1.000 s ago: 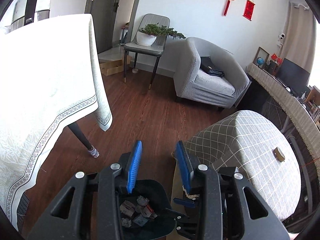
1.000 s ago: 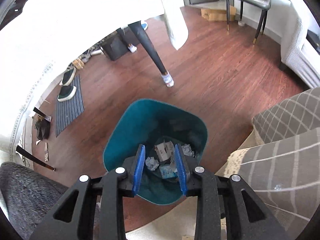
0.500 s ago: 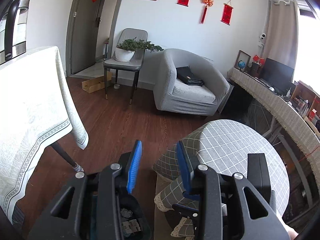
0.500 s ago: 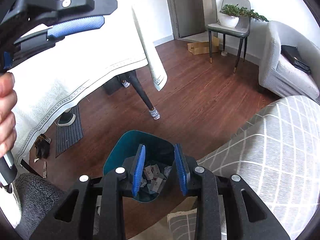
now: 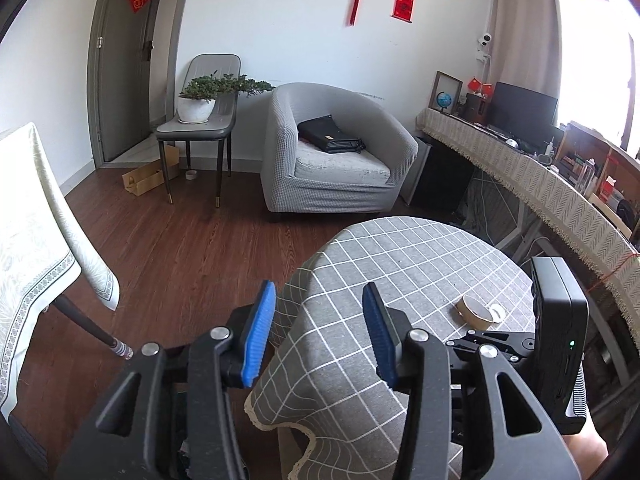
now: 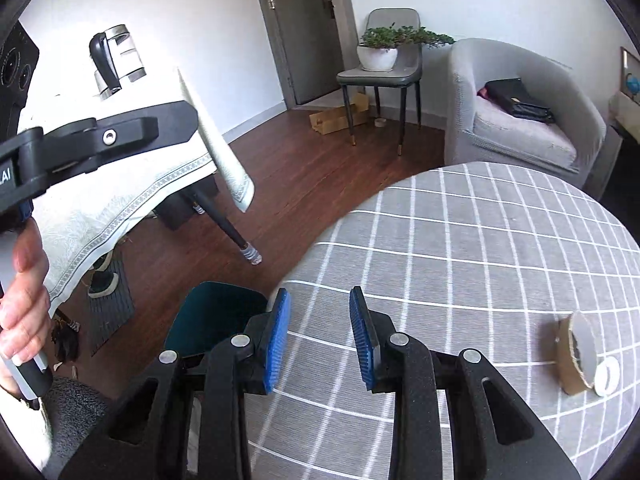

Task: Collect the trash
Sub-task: 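Move both grippers back from the bin to the table, then grasp the cardboard tube with the left gripper while the right gripper grasps the small white cup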

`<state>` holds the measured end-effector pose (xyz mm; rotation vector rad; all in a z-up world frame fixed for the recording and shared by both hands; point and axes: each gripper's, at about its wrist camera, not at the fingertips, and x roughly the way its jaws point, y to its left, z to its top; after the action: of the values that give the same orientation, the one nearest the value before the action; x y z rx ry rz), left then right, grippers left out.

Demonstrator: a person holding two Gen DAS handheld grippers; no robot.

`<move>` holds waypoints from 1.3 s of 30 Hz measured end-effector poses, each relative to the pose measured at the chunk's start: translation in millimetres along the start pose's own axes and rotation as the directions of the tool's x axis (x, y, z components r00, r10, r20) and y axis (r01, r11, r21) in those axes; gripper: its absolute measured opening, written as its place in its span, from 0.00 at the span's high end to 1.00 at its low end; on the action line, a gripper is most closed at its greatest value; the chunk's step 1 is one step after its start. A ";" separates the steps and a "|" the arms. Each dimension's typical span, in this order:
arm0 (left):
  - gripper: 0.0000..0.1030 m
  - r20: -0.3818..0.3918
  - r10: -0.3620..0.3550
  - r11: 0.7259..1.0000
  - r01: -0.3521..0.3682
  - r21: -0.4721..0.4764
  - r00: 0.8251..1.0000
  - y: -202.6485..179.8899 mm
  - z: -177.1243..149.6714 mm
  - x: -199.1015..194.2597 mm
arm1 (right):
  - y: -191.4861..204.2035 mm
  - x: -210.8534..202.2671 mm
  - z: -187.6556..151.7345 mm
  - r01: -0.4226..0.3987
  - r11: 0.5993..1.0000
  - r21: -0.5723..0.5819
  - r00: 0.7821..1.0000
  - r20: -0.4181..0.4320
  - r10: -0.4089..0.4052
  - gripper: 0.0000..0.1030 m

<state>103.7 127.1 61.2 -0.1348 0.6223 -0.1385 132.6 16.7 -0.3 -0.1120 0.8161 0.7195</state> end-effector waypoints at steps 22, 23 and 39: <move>0.27 -0.146 -0.081 0.984 0.103 0.149 0.986 -140.6 -24.0 90.5 | -145.1 -86.1 -69.1 0.240 0.952 0.191 0.967 0.043 -0.253 0.70; 0.25 -0.155 -0.081 0.983 0.105 0.152 0.985 -143.7 -24.3 94.7 | -150.4 -89.2 -71.0 0.247 0.948 0.200 0.965 0.045 -0.260 0.70; 0.20 -0.266 -0.062 0.980 0.109 0.168 0.962 -191.1 -42.2 156.1 | -201.7 -108.2 -98.9 0.285 0.899 0.332 0.949 0.036 -0.314 0.45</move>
<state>187.5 -90.6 -29.8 0.0338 0.8620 -0.2997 146.6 -230.6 -28.4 0.0893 0.7994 0.2897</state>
